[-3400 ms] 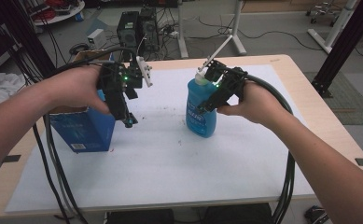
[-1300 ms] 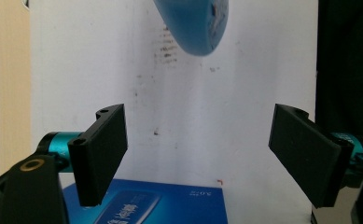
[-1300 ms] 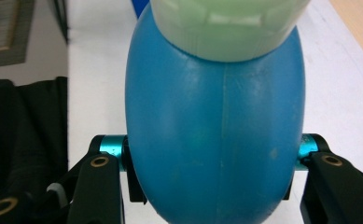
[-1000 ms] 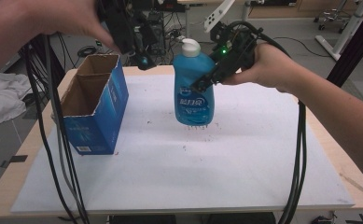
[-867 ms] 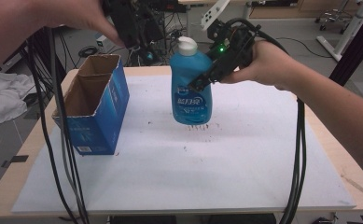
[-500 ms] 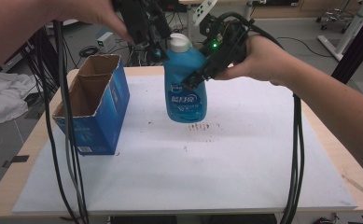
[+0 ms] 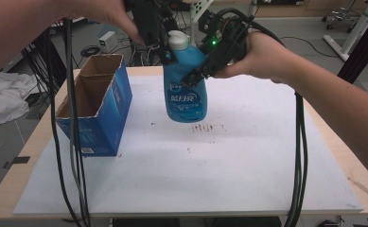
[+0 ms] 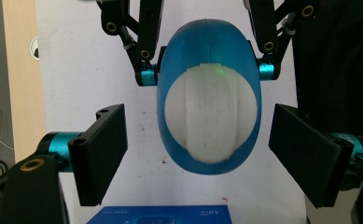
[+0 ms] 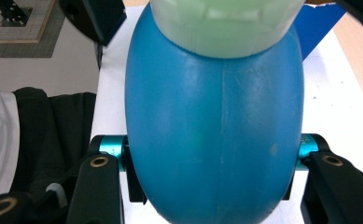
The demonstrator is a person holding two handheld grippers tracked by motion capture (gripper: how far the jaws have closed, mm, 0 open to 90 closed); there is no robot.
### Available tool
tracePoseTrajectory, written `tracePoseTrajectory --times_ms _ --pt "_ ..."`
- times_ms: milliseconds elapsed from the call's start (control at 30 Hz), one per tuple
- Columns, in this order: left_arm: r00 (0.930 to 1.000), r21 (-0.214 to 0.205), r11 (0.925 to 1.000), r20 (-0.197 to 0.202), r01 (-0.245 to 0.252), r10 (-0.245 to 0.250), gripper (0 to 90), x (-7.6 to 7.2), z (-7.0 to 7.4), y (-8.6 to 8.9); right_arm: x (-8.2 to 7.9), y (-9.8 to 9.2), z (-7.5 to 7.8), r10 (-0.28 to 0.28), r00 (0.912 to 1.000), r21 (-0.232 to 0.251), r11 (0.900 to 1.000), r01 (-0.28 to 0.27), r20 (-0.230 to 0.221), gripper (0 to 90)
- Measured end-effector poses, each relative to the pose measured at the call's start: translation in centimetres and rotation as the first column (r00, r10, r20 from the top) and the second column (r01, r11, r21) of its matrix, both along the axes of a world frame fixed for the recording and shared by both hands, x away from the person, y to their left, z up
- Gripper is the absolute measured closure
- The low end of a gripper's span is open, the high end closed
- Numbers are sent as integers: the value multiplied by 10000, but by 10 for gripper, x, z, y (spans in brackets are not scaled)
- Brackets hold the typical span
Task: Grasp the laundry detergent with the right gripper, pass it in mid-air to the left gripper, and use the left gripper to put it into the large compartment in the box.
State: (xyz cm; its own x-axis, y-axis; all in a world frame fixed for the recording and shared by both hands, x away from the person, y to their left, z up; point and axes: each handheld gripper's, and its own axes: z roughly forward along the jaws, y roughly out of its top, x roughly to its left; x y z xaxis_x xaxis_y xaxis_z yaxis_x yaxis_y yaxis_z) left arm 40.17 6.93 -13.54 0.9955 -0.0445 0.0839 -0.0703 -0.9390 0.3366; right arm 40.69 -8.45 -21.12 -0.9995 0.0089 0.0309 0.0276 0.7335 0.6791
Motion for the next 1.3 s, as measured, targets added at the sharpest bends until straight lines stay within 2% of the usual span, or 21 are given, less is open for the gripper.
tracePoseTrajectory --times_ms 100,500,1300 --pt "10000 63 10000 40 77 -77 196 0 -2 -2 0 0 1 -14 10000 5 10000 14 -29 447" --pt "9994 150 9998 -301 -146 150 197 3 -5 -8 1 2 1 91 10000 -6 10000 -91 14 447" --pt "9991 138 9998 -383 -173 178 212 3 -6 -10 2 -3 4 -38 10000 116 9999 37 52 447"
